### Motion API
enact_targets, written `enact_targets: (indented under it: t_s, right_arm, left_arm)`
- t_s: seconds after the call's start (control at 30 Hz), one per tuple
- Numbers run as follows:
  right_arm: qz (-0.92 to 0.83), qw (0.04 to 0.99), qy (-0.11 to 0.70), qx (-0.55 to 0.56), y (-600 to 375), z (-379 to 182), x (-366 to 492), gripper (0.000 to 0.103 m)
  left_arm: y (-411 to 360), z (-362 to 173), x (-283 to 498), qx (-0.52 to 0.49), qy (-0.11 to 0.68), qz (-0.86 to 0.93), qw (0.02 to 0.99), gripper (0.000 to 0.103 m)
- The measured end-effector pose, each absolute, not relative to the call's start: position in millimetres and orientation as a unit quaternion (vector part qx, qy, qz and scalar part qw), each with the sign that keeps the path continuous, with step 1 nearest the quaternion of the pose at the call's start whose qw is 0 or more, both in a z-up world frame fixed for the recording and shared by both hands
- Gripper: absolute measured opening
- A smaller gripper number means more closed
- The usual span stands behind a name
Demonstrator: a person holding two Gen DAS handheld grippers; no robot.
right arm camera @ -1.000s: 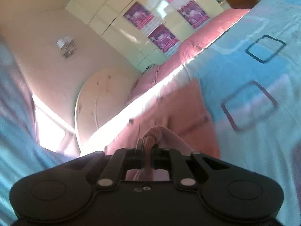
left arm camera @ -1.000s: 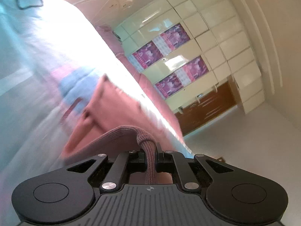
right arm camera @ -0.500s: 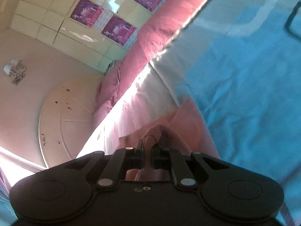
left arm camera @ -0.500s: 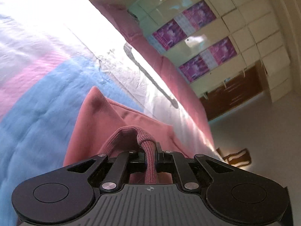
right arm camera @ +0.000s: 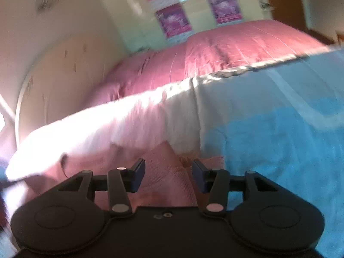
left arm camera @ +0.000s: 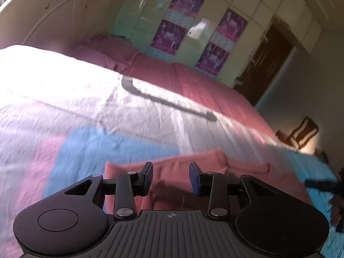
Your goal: Fold small clothes
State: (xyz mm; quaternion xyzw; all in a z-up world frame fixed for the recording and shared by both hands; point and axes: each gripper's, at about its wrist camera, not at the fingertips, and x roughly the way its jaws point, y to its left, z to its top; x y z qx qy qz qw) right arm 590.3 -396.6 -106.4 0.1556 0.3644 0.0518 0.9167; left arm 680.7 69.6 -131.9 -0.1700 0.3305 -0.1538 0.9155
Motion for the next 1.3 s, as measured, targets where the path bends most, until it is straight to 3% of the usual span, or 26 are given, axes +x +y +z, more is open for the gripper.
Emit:
enact_targets:
  t_s: [0.03, 0.13, 0.47, 0.53, 0.57, 0.67, 0.77, 0.87, 1.03, 1.3]
  right_arm:
    - [0.052, 0.917, 0.372, 0.138, -391, -108, 594, 0.048]
    - [0.058, 0.914, 0.387, 0.111, -383, -113, 598, 0.045]
    - [0.063, 0.912, 0.395, 0.084, -379, -120, 615, 0.033]
    - [0.06, 0.913, 0.4, 0.058, -375, -121, 619, 0.024]
    - [0.061, 0.913, 0.401, 0.043, -372, -120, 618, 0.013]
    - [0.08, 0.916, 0.393, -0.002, -361, -113, 608, 0.009]
    - [0.092, 0.934, 0.344, -0.012, -367, -93, 583, 0.009]
    - [0.077, 0.952, 0.295, -0.009, -380, -81, 562, 0.009]
    - [0.066, 0.954, 0.293, -0.006, -383, -82, 571, 0.009]
    - [0.013, 0.934, 0.356, 0.007, -378, -133, 613, 0.009]
  left_arm:
    - [74, -130, 682, -0.188, 0.321, -0.154, 0.915, 0.039]
    - [86, -129, 678, -0.208, 0.304, -0.153, 0.917, 0.058]
    - [57, -145, 704, -0.09, 0.371, -0.192, 0.904, 0.058]
    - [46, -145, 705, -0.055, 0.375, -0.205, 0.902, 0.035]
    - [39, -146, 706, -0.038, 0.38, -0.21, 0.9, 0.008]
    - [26, -136, 684, 0.016, 0.308, -0.18, 0.934, 0.007]
    - [44, -117, 656, -0.051, 0.234, -0.153, 0.959, 0.006]
    - [41, -114, 654, -0.047, 0.239, -0.163, 0.956, 0.006]
    - [38, -108, 668, -0.058, 0.247, -0.147, 0.956, 0.006]
    - [28, -159, 705, -0.036, 0.336, -0.102, 0.936, 0.007]
